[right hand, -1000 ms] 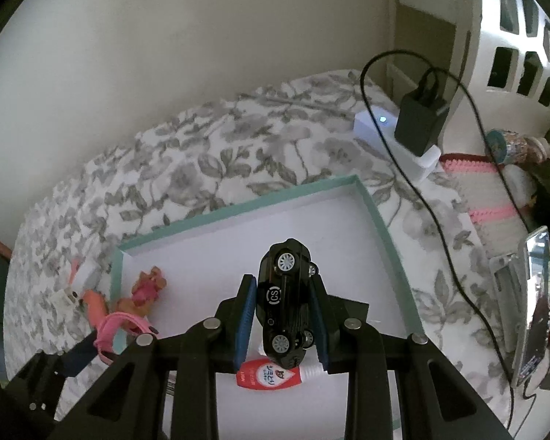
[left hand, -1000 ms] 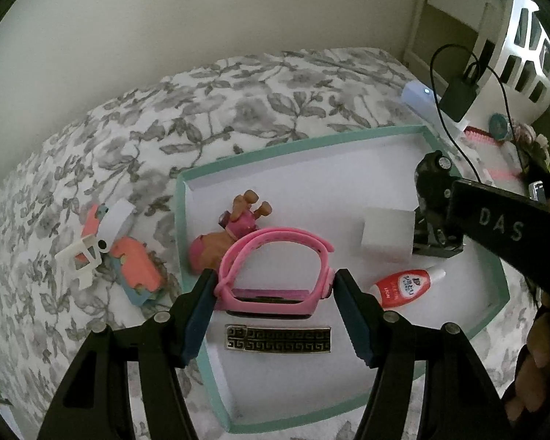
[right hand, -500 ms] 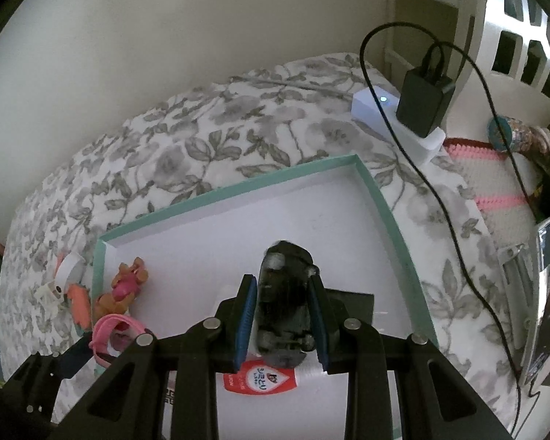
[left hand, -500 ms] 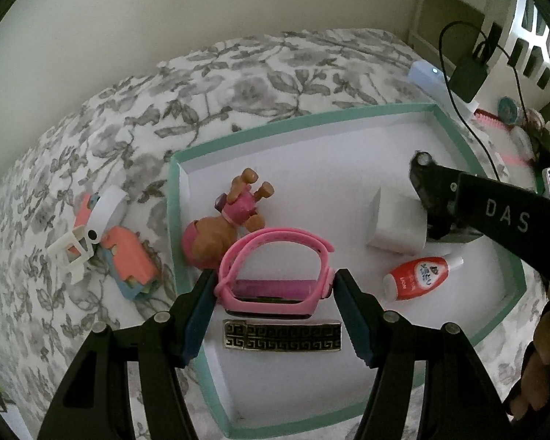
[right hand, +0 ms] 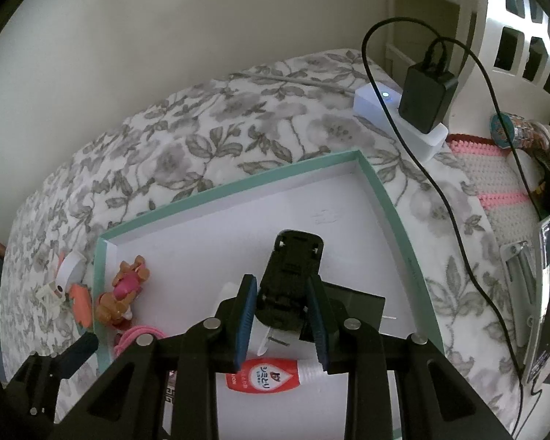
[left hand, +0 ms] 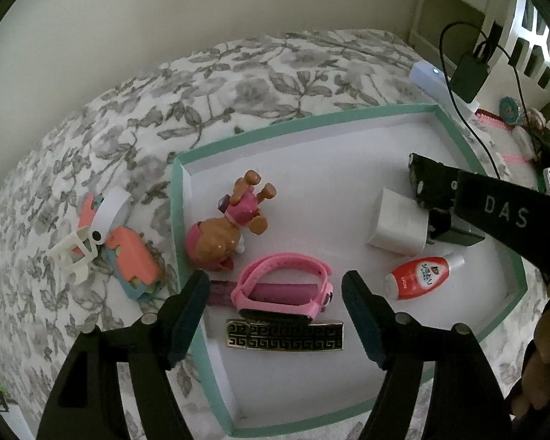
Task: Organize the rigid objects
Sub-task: 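Lower and release the pink watch band and black toy car inside the tray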
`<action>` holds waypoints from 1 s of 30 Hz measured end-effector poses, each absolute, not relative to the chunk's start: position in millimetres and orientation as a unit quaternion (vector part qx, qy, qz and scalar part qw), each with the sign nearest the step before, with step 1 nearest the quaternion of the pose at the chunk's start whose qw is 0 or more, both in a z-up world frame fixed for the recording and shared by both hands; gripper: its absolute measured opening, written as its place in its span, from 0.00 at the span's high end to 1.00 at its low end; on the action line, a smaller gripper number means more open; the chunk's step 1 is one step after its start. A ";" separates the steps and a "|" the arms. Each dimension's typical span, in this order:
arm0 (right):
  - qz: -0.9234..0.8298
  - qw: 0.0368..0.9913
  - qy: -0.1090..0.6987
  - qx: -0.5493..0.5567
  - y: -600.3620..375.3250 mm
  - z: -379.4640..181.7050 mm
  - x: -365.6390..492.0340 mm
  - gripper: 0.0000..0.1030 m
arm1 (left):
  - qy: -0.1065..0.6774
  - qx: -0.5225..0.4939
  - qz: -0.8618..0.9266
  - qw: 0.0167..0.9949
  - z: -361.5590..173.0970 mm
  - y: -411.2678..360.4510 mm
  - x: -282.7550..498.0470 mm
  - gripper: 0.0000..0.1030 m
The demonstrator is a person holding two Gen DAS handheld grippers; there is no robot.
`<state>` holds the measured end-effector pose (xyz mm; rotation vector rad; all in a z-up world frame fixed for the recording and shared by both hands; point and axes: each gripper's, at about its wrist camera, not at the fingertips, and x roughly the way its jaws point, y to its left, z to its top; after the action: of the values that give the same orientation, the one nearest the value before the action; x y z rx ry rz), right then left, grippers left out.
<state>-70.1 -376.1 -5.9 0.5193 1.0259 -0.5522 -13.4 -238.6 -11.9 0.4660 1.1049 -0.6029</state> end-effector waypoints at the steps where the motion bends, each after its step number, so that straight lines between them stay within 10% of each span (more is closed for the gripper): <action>1: -0.259 0.803 0.478 0.243 -376.3 -5.5 -70.5 0.70 | 0.512 0.215 -0.279 0.784 -10.9 -238.6 -13.2 0.27; 21: -0.264 0.826 0.443 0.226 -371.1 28.5 -72.3 0.70 | 0.509 0.134 -0.229 0.819 26.1 -197.5 15.6 0.25; 24: -0.263 0.826 0.447 0.221 -368.5 27.4 -71.1 0.70 | 0.513 0.115 -0.211 0.824 27.0 -187.6 22.9 0.05; 30: -0.254 0.830 0.453 0.205 -360.9 25.6 -65.8 0.46 | 0.515 0.085 -0.178 0.834 29.5 -171.0 34.0 0.05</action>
<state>-65.8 -360.9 25.6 0.4353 0.9608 -0.5383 34.0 -171.0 29.5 0.1800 1.0920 -0.3781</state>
